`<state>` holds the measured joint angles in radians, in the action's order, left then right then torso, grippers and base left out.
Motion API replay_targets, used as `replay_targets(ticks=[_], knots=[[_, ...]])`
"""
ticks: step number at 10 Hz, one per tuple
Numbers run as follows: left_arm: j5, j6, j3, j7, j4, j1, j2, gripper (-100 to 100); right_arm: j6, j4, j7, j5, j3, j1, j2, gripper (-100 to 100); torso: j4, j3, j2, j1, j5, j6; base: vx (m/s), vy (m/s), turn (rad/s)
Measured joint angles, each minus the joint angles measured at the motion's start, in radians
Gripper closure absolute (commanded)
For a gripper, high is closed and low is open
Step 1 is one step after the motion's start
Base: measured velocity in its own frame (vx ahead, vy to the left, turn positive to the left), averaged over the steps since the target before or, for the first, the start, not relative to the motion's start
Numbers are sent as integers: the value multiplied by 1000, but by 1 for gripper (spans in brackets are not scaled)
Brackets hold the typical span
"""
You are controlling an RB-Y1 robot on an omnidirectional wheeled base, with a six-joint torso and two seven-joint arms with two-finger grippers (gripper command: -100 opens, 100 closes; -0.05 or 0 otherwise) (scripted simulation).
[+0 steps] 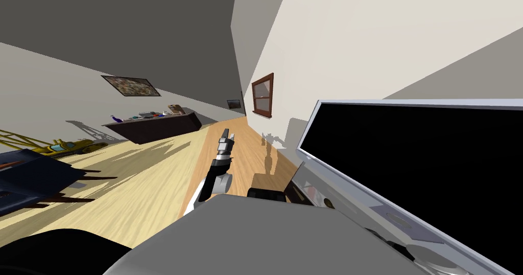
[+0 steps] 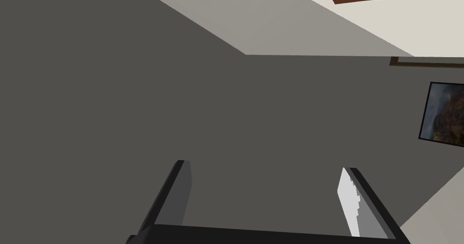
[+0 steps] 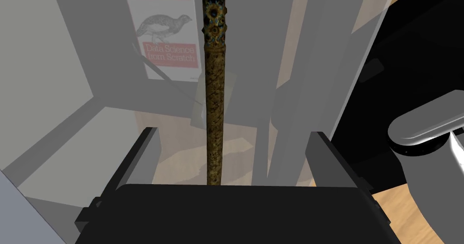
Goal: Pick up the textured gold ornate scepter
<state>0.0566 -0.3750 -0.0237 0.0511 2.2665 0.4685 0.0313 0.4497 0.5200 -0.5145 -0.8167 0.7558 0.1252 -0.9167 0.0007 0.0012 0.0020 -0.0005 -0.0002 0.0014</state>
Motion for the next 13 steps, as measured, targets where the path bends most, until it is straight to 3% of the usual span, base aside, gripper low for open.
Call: replay_targets(ticks=[2,3,7,8,9,12,13], knots=[[0,0,0,0,0,0,0,0,0,-33,-18,1,-4,-10,29,-100,0,0,0,0,0,0,-17,-19,54],[0,0,0,0,0,0,0,0,-2,-33,-18,1,-4,-11,32,100,0,0,0,0,0,0,0,0,0],[0,0,0,0,0,0,0,0,-3,-33,-17,2,-6,-13,29,100,-1,-1,0,-1,-3,1,-1,-1,3],[0,0,0,0,0,0,0,0,-3,-33,-17,2,-6,-13,29,0,-1,-1,0,-1,-3,1,0,0,0],[0,0,0,0,0,0,0,0,-3,-33,-16,2,-6,-13,29,100,-1,-1,0,-1,-3,1,28,24,-113],[0,0,0,0,0,0,0,0,39,-36,-27,4,-11,-16,-8,100,-2,-1,-1,1,-2,1,20,23,-67],[0,0,0,0,0,0,0,0,40,-33,-25,4,-10,-15,-10,0,-1,-1,-1,0,-2,1,0,0,0]])
